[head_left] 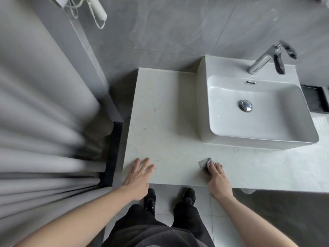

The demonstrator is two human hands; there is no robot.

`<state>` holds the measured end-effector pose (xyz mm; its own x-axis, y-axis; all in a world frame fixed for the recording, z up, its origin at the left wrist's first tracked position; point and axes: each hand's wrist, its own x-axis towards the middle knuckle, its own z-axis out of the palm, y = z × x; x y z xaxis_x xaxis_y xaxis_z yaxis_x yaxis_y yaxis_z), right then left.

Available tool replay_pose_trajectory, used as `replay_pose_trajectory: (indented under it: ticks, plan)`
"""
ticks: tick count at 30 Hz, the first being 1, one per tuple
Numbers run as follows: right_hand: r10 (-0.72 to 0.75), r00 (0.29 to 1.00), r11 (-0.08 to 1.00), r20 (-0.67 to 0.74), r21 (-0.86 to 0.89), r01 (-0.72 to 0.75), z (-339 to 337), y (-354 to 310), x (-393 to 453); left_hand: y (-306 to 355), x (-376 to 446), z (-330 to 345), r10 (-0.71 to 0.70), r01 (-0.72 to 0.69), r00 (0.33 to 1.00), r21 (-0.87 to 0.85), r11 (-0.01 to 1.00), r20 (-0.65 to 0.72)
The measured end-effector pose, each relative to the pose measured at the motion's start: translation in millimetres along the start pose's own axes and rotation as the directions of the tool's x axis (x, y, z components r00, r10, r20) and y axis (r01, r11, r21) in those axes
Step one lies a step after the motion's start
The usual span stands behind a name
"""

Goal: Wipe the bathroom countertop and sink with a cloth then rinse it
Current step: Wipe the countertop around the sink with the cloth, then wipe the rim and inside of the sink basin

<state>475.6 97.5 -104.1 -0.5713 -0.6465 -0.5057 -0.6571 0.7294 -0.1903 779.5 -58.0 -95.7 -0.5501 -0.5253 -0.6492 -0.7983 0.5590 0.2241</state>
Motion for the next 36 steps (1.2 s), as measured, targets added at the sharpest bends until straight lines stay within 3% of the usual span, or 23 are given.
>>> replay_pose_trajectory:
  ticks: [4,11,14,19,23,26,29,36]
  plan:
    - [-0.005,1.000,1.000,0.010,-0.011,0.005,-1,-13,-4,18,2,-10,-0.016,0.017,0.999,-0.030,0.999,0.052]
    - [-0.241,0.971,0.964,-0.006,-0.118,0.238,-28,24,1,47,19,-35,-0.096,0.097,0.995,-0.088,0.991,0.007]
    - [-0.268,0.963,0.959,0.019,-0.086,0.268,-49,45,12,75,38,-49,-0.122,0.123,0.992,-0.165,0.979,0.019]
    - [-0.194,0.980,0.965,0.038,0.187,0.184,-104,54,39,143,80,-87,-0.196,0.140,0.978,-0.462,0.876,-0.076]
    - [-0.347,0.937,0.800,0.021,0.528,0.285,-170,40,52,187,105,-124,-0.251,0.089,0.953,-0.635,0.767,-0.170]
    - [-0.328,0.944,0.667,-0.044,0.697,0.265,-216,25,67,207,117,-150,-0.270,0.045,0.939,-0.703,0.710,-0.213]
    - [-0.248,0.965,0.610,-0.090,0.759,0.227,-245,10,97,213,129,-169,-0.275,0.031,0.939,-0.742,0.670,-0.208]
    - [-0.074,0.965,0.595,-0.251,0.765,0.245,-293,-37,176,214,165,-212,-0.176,-0.029,0.964,-0.740,0.672,-0.198]
